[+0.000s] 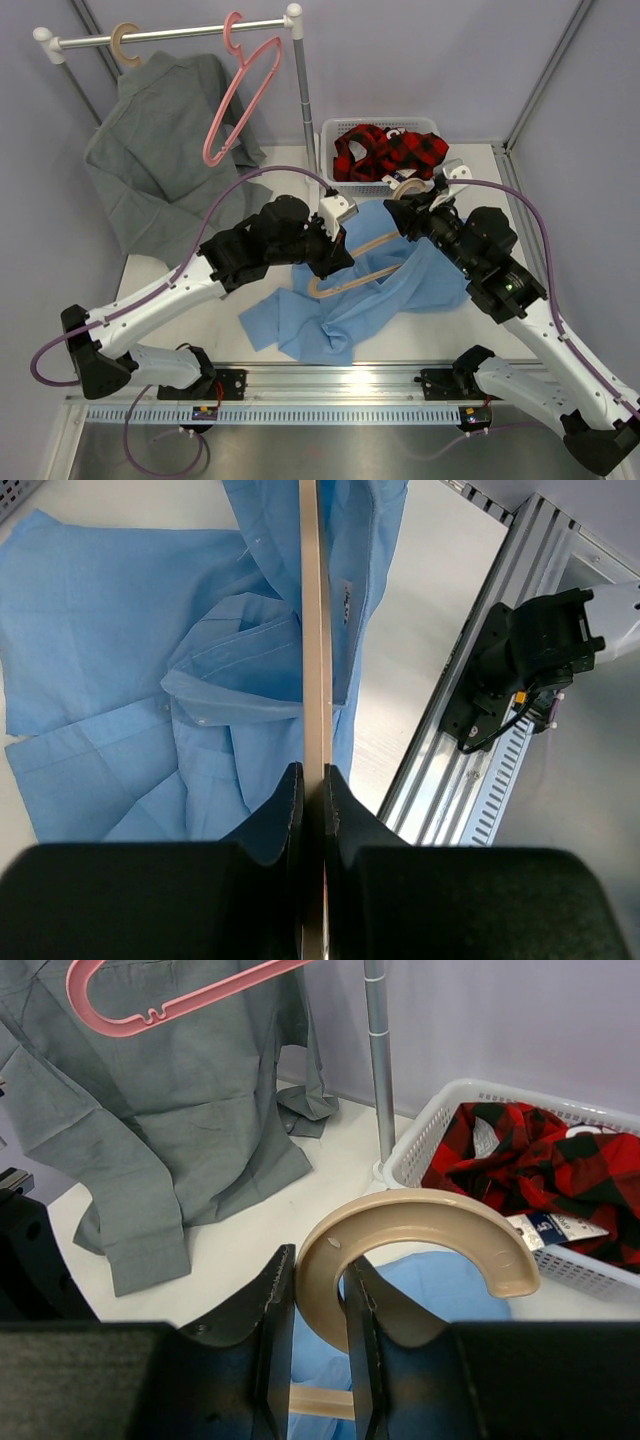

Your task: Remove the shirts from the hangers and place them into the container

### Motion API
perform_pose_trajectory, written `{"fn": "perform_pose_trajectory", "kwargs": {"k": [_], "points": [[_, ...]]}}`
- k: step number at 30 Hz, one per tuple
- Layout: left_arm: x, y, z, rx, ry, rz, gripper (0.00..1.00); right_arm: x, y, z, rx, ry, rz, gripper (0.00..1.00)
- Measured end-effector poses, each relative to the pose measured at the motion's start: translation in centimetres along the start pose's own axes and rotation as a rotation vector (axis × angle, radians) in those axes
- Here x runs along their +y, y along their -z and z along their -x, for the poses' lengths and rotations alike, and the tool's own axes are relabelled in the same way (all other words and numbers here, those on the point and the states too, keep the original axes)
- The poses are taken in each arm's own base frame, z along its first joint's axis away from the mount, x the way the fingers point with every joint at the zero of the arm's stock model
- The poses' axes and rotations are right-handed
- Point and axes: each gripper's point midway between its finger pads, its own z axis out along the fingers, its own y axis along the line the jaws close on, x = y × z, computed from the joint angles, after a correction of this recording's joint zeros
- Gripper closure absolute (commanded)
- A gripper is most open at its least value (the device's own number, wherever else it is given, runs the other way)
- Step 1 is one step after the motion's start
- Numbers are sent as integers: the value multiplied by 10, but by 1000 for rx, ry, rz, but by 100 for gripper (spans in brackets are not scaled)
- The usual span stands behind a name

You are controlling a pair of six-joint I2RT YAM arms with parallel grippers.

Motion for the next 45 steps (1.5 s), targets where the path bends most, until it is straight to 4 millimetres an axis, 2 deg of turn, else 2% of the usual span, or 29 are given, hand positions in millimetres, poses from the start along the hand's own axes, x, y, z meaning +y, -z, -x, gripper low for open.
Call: {"fn": "perform_pose_trajectory", "kwargs": {"k": [3, 9, 14, 17, 19, 23, 25, 26, 27, 28, 30, 31, 33, 38, 40, 42, 45], "points": [[2, 2, -8, 3, 0, 9, 100, -2, 10, -3, 11, -23, -21, 28], [11, 13, -41, 42, 11, 48, 100, -22, 51, -5, 6, -83, -148, 20], [15, 18, -56, 65, 22, 71, 100, -39, 80, -21, 32, -158, -265, 19], [15, 21, -55, 59, 22, 75, 100, -48, 79, -49, 105, -204, -335, 19], [14, 25, -52, 44, 22, 73, 100, -53, 73, -79, 186, -233, -373, 19], [10, 42, -50, -2, 21, 69, 100, -63, 62, -145, 362, -267, -469, 24], [8, 54, -51, -25, 23, 70, 100, -66, 59, -173, 440, -279, -498, 29], [7, 59, -51, -36, 24, 69, 100, -67, 57, -186, 477, -284, -512, 34], [6, 63, -50, -47, 24, 68, 100, -67, 56, -195, 499, -289, -522, 49], [5, 68, -49, -56, 26, 67, 100, -68, 53, -200, 512, -293, -529, 58], [4, 73, -50, -61, 30, 70, 100, -70, 47, -203, 506, -311, -549, 75], [5, 75, -50, -62, 32, 76, 100, -72, 45, -203, 499, -316, -563, 90], [8, 78, -51, -67, 41, 98, 100, -76, 45, -203, 488, -317, -586, 100], [26, 98, -58, -80, 88, 227, 100, -118, 64, -198, 458, -344, -765, 100], [33, 116, -63, -111, 108, 281, 100, -137, 77, -191, 429, -358, -842, 100], [42, 137, -71, -137, 138, 351, 100, -146, 88, -183, 397, -364, -888, 100], [52, 167, -79, -189, 171, 434, 100, -147, 93, -174, 363, -372, -888, 96]]}}
